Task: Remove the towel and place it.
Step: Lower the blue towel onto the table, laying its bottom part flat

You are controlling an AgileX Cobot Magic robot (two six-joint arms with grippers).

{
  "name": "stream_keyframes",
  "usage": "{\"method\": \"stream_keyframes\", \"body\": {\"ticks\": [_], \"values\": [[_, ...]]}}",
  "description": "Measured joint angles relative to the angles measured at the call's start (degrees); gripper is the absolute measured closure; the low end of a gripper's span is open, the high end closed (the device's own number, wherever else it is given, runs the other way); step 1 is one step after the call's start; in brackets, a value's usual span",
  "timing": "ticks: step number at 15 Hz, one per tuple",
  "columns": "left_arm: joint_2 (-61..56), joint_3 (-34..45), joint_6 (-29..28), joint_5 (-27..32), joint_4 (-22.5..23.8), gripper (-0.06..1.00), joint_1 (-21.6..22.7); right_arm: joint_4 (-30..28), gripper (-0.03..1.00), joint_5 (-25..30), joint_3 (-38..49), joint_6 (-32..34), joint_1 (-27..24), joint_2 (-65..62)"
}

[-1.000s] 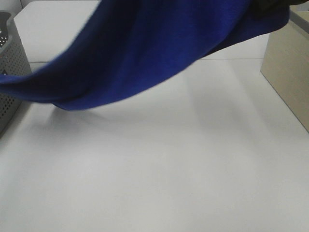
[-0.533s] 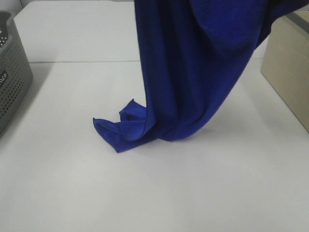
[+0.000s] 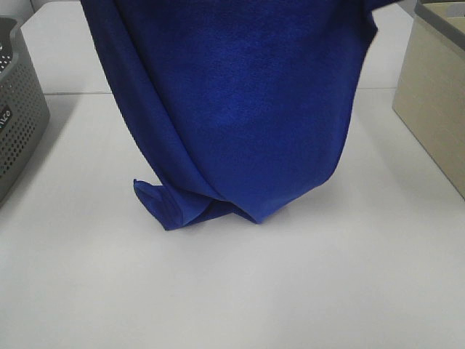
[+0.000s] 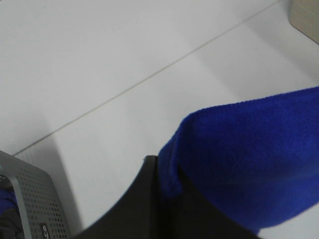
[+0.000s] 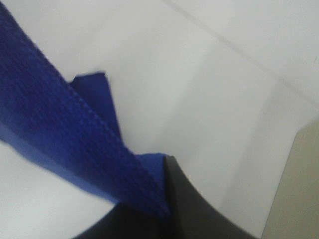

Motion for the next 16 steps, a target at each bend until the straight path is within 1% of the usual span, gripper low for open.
{"method": "stream_keyframes", "body": {"ticks": [1,3,4,5,6,7,8,9,10,11,12,13,14,16], "values": [[1.78,0.00,-0.06,-3.95,0.06,0.94,2.29,-2.29,0.95,-7.73,0.00,-0.17,0.00,1.78],[6.07,0.00,-0.23,-14.55,-0.06,0.94,6.42,-9.22,0.95,-28.82,0.00,0.52,0.06,5.90],[8.77,0.00,0.00,-22.40,-0.11,0.94,8.08,-12.49,0.95,-38.79,-0.63,1.66,0.06,8.77],[11.46,0.00,0.69,-31.74,0.00,0.94,9.40,-15.07,0.95,-47.67,-3.21,3.38,-0.29,12.15],[12.95,0.00,1.03,-37.70,0.34,0.94,10.20,-15.87,0.95,-51.80,-5.33,4.07,-0.40,14.32],[15.99,-0.17,1.55,-49.10,0.92,0.94,11.80,-16.67,0.95,-57.87,-10.77,4.41,-1.03,18.85],[18.74,-1.72,1.55,-60.33,1.32,0.94,13.29,-16.27,0.95,-60.45,-18.45,5.33,-2.18,24.41],[21.20,-4.70,1.55,-67.04,1.60,0.94,14.38,-14.44,0.95,-60.05,-26.99,6.82,-3.72,29.16],[23.09,-9.22,1.89,-69.33,2.23,0.94,15.01,-11.75,0.95,-57.52,-35.29,7.85,-5.39,32.89],[24.87,-14.15,3.61,-69.61,3.67,0.94,15.24,-9.91,0.95,-54.77,-40.91,8.25,-6.76,35.47],[27.04,-19.82,5.61,-68.07,5.16,0.94,15.24,-8.65,0.95,-53.06,-43.83,8.25,-7.39,36.61],[28.59,-22.69,6.30,-66.63,5.61,0.94,15.24,-8.42,0.95,-52.54,-44.46,8.19,-7.39,36.73],[29.62,-24.06,6.47,-64.80,5.67,0.94,15.18,-8.37,0.95,-51.68,-44.63,8.19,-7.39,36.84],[30.37,-24.24,6.65,-58.38,6.02,0.94,14.73,-8.25,0.95,-46.07,-44.63,7.33,-7.33,36.96]]}}
